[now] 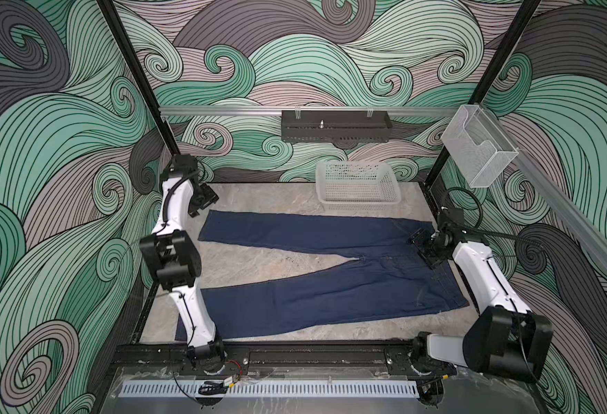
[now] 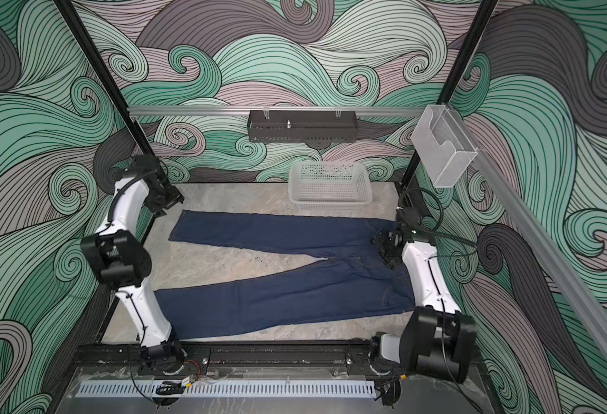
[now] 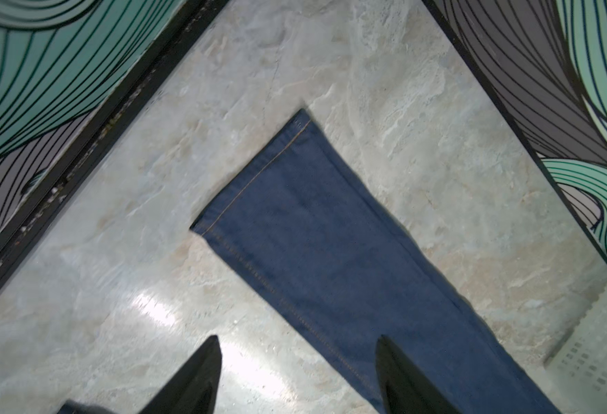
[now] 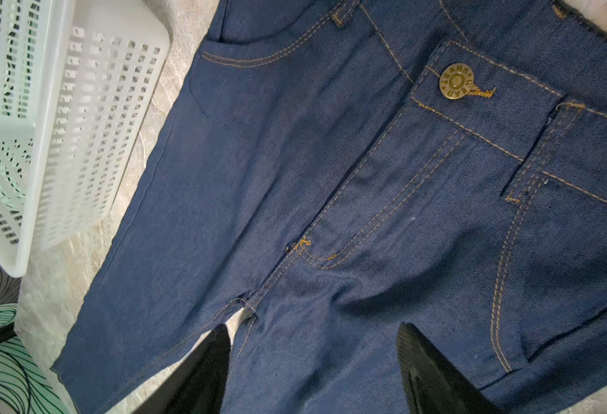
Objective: Fold and stack the trousers
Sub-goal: Fold the trousers at the center of the table.
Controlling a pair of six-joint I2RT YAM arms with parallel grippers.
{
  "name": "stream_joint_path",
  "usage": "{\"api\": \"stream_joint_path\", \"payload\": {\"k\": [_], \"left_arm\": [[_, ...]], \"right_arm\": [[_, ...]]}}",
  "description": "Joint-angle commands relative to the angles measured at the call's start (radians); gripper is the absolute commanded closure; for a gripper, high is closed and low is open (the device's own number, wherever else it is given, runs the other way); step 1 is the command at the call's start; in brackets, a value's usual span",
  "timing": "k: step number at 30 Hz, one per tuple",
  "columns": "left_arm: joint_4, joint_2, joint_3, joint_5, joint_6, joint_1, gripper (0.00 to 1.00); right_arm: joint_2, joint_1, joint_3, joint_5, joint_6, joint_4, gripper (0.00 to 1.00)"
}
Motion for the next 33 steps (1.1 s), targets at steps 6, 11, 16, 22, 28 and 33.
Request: {"api": "stream_joint_path", "payload": {"k": [6, 11, 16, 22, 28, 33], "left_arm": [[-0.216, 0.480, 0.651, -0.017, 0.070, 0.021, 0.29], [-0.040, 0.510, 0.555, 0.024, 0.045, 0.038, 0.26], [-0.018, 0.614, 0.608, 0.076, 0.004, 0.040, 0.28], [0.001, 0.658, 0.560, 0.083, -0.019, 0.038, 0.31], [0.010, 0.691, 0.568, 0.068, -0.030, 0.037, 0.30], [-0.048, 0.732, 0.621, 0.022, -0.012, 0.034, 0.35]], "right_arm": [[0.222, -0.020, 0.163, 0.086, 0.080, 0.052, 0.26], [0.342, -0.022, 0.247, 0.063, 0.094, 0.062, 0.27], [0.410, -0.020, 0.267, 0.051, 0.105, 0.078, 0.27], [0.458, -0.020, 0.276, 0.036, 0.104, 0.079, 0.27], [0.483, -0.022, 0.302, 0.034, 0.110, 0.081, 0.27], [0.495, -0.022, 0.306, 0.027, 0.120, 0.088, 0.27]]}}
